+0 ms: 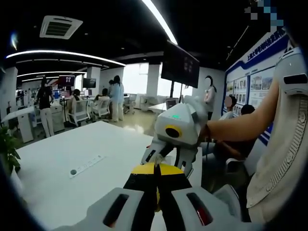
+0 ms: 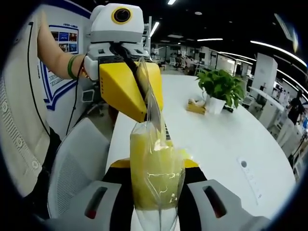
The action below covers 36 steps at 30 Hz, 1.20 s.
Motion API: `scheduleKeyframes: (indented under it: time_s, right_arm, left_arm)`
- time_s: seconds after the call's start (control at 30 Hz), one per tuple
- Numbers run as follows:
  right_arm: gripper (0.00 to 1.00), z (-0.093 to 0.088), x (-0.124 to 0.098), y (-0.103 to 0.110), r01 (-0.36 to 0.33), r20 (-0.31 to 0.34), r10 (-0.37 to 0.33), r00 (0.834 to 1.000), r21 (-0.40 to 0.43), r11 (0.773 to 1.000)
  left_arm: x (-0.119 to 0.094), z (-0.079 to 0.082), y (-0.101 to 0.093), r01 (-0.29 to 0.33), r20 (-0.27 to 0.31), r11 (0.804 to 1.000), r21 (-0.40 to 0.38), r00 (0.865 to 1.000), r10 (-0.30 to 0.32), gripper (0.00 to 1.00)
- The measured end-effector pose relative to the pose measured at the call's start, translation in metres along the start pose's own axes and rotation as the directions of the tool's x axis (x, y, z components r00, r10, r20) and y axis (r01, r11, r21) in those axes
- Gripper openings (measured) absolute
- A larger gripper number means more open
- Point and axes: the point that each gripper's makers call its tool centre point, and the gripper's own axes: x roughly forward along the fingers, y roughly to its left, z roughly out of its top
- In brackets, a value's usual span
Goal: Compare the silicone blocks by pressing each to a similar depth, holding the contact briefly, and releasing to observe deformation and rebound differences across the visible hardness samples.
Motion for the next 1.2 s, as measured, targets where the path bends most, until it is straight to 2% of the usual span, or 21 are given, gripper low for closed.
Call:
scheduleKeyframes:
  time_s: [0.37,0.57,0.93,1.1,1.2]
  right_arm:
    - [0.28,-0.004,0.0,0.001,-0.006,-0.001,0.006,1.0,0.012,1.0]
    - [0.28,-0.008,-0.001,0.004,-0.007,0.003,0.007,1.0,0.036,0.999]
    - [0.3,-0.014,-0.008,0.008,-0.008,0.012,0.008,1.0,0.067,0.998]
    - [0.35,-0.015,-0.013,0.007,0.013,0.026,-0.016,1.0,0.088,0.996]
    - [0.47,-0.012,-0.018,0.004,0.037,0.05,-0.043,0.998,0.114,0.993]
  left_arm:
    - [0.002,-0.003,-0.001,0.004,0.001,0.999,-0.043,1.0,-0.004,0.0]
    - [0.003,-0.005,0.003,0.006,0.007,0.995,-0.098,1.0,-0.005,0.0]
    - [0.009,-0.008,-0.001,0.02,0.008,0.991,-0.132,1.0,-0.019,0.0]
    - [0.012,-0.011,-0.001,0.019,0.009,0.986,-0.165,1.0,-0.018,0.0]
    - [0.015,-0.016,-0.002,0.025,0.006,0.98,-0.198,1.0,-0.024,0.0]
